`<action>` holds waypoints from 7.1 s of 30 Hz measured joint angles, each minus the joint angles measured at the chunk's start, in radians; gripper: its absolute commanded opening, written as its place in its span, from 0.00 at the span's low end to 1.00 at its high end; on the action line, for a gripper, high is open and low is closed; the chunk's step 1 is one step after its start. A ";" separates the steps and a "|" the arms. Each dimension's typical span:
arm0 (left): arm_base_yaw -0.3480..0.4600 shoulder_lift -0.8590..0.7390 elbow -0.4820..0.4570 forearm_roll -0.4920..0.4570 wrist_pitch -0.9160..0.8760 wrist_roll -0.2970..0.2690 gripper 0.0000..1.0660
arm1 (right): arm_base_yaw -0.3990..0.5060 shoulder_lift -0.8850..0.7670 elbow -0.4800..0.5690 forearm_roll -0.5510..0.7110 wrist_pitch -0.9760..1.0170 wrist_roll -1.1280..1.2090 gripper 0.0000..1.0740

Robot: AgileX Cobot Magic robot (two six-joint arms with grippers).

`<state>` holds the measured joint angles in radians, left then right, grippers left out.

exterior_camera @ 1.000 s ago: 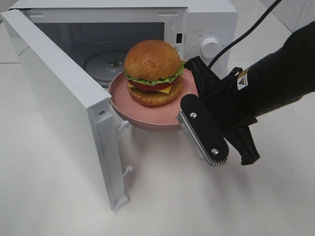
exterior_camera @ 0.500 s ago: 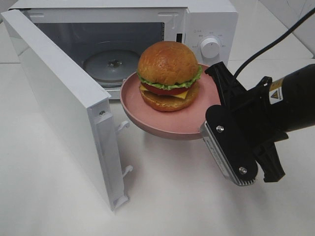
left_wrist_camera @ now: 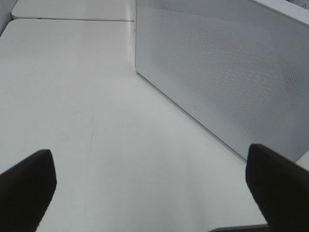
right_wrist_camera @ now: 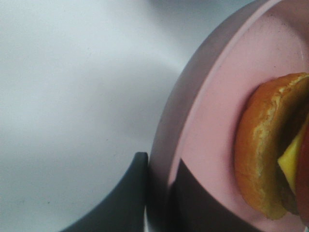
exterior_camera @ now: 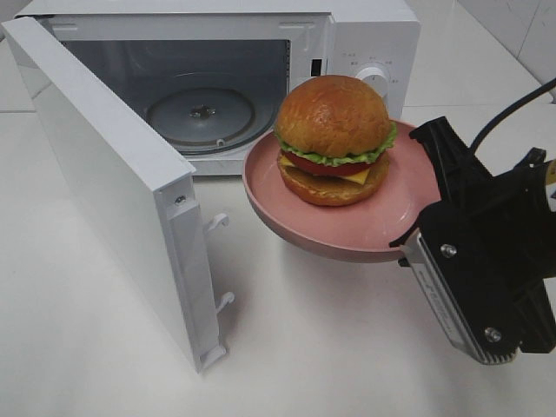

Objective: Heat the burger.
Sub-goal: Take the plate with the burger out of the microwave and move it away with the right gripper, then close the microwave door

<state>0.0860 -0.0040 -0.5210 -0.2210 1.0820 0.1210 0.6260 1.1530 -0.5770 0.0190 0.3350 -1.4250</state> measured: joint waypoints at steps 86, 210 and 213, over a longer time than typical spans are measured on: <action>0.000 0.000 0.000 0.000 0.000 0.000 0.94 | 0.000 0.176 0.057 -0.858 0.549 2.194 0.00; 0.000 0.000 0.000 0.000 0.000 0.000 0.94 | -0.075 -0.661 -0.118 -0.202 0.746 1.654 0.71; 0.000 0.000 0.000 0.000 0.000 0.000 0.94 | -0.118 -0.707 -0.098 -0.186 0.748 1.637 0.71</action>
<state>0.0860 -0.0040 -0.5210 -0.2210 1.0820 0.1210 0.5080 0.4460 -0.6750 -0.1670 1.0830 0.2120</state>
